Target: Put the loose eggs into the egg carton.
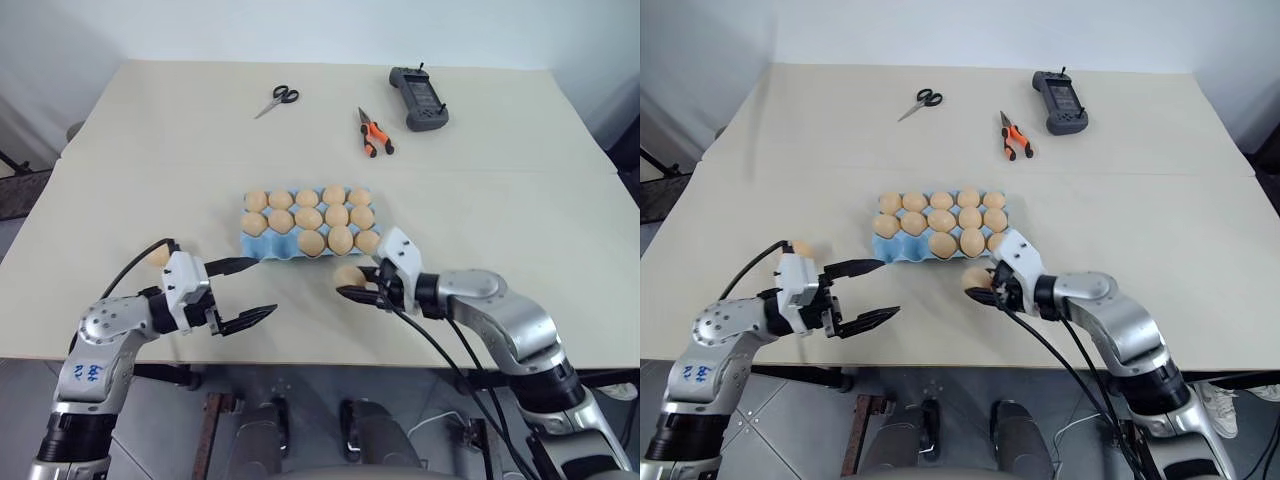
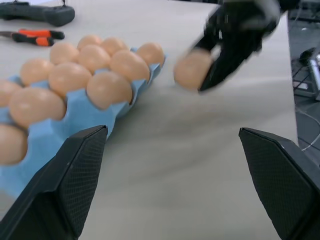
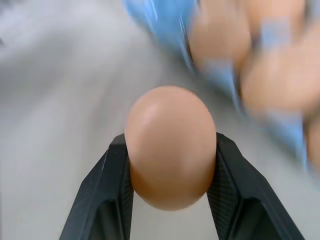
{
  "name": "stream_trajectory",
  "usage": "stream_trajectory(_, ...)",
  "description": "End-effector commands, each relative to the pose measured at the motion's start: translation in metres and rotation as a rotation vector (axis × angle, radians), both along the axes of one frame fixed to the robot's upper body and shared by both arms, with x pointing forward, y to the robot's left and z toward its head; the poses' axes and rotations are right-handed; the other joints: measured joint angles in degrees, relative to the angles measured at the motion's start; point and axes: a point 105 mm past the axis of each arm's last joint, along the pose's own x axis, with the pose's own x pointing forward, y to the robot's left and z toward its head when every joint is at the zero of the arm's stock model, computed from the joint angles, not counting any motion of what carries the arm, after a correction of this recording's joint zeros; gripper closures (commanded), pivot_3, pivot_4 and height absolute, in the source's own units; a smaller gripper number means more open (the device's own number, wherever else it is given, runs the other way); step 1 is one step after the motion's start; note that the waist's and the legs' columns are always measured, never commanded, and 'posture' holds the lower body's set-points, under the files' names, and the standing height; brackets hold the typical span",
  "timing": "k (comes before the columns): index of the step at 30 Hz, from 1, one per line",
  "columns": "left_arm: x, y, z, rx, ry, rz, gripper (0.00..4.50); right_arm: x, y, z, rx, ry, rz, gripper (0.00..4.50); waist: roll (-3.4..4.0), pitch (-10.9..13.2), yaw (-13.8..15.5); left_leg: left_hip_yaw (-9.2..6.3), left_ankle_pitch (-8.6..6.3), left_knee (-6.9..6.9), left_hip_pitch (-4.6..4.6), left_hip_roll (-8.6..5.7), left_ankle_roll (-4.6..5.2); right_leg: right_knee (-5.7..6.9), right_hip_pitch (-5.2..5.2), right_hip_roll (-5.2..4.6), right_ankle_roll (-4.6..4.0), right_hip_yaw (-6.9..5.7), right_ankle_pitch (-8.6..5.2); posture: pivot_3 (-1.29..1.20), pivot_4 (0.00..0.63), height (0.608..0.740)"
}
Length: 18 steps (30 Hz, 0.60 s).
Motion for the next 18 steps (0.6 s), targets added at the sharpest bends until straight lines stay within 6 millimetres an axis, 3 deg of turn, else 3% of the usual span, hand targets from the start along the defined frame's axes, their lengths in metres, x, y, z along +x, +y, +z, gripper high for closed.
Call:
stream_trajectory(1, -0.005, 0.015, 0.014, -0.02, -0.06, 0.088, 0.0, -0.003, 0.026, 0.023, 0.054, -0.052, 0.088, 2.92, 0.0, 0.0, -0.22, 0.0, 0.0, -0.01, 0.0, 0.0, 0.0, 0.0, 0.0, -0.01, -0.01, -0.01, -0.01, 0.0, 0.15, 0.74)
stream_trajectory(5, -0.011, 0.044, 0.008, -0.064, -0.064, 0.288, 0.0, 0.015, 0.062, 0.029, 0.025, -0.103, 0.121, 2.92, -0.01, -0.01, -0.49, 0.0, -0.01, -0.08, -0.02, -0.01, -0.02, -0.06, -0.05, -0.06, -0.07, -0.03, -0.04, 0.0, 0.15, 0.74)
stream_trajectory(11, -0.022, 0.045, 0.006, -0.074, -0.068, 0.346, 0.0, 0.044, 0.082, 0.023, -0.039, -0.182, 0.075, 2.92, -0.09, -0.05, -0.06, 0.04, -0.01, -0.26, -0.11, -0.06, -0.03, -0.21, -0.14, -0.2, -0.08, -0.28, -0.05, 0.0, 0.15, 0.74)
stream_trajectory(18, -0.024, 0.043, 0.01, -0.077, -0.084, 0.369, 0.0, 0.049, 0.088, 0.027, -0.032, -0.243, 0.094, 0.6, -0.13, -0.08, -0.45, 0.19, -0.02, -0.46, -0.12, -0.07, -0.04, -0.32, -0.17, -0.3, -0.07, -0.48, -0.04, 0.0, 0.15, 0.74)
